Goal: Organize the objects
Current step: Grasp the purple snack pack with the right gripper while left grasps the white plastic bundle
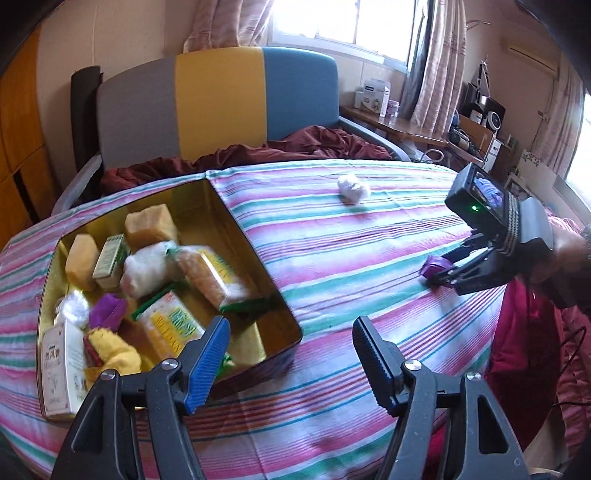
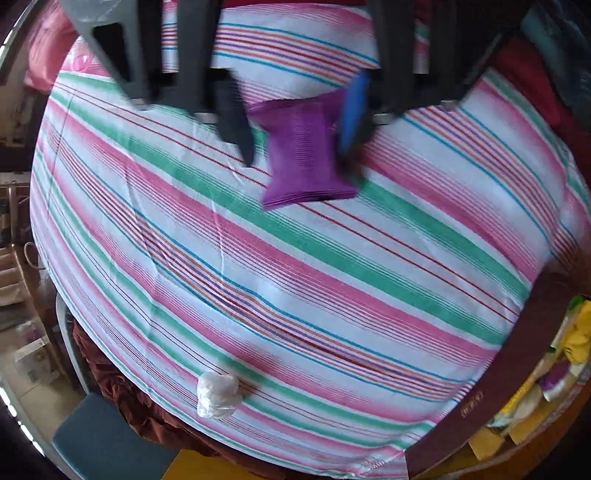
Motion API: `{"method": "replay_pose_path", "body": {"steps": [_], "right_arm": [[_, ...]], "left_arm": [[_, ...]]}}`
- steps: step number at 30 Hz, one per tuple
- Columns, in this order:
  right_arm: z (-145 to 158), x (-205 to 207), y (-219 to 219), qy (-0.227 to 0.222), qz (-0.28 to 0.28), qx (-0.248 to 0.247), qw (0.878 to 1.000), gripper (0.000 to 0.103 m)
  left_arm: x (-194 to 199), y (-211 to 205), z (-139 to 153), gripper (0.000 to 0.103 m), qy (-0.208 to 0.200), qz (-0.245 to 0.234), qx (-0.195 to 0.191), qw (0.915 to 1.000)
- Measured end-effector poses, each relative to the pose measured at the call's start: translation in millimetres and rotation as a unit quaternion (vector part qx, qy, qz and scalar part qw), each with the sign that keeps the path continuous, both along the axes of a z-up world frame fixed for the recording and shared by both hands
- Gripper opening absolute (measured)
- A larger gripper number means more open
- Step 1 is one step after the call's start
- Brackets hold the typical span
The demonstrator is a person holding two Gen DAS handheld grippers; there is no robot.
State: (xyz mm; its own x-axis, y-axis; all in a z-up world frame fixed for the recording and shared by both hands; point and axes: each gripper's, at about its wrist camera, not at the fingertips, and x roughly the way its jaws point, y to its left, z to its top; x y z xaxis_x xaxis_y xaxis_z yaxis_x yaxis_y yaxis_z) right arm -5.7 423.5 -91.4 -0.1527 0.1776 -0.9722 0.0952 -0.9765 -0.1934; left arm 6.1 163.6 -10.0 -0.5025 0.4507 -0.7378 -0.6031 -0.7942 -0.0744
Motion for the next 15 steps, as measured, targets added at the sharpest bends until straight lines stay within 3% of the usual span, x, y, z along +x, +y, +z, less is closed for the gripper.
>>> {"method": "replay_pose_path", "body": {"steps": [8,12,15], "right_arm": [[21.2,-7.8,54.7,0.076,-0.116,-0.053,0.989,0.036],[11.8,-10.4,100.1,0.114,-0.229,-0.118,0.959,0.036],[4.1,-6.6,118.8,0.129,-0.272,-0.136,0.944,0.037]], "left_arm": [[-19.9,42.6,3.6,0.070,-0.040,-0.025,0.017,0.9988],[-36.6,71.2,-2.1,0.070,-0.079,-0.034,0.025,0.9960],[-51.6,94.3,-9.5,0.070,-0.107,-0.038,0.023,0.9933]]}}
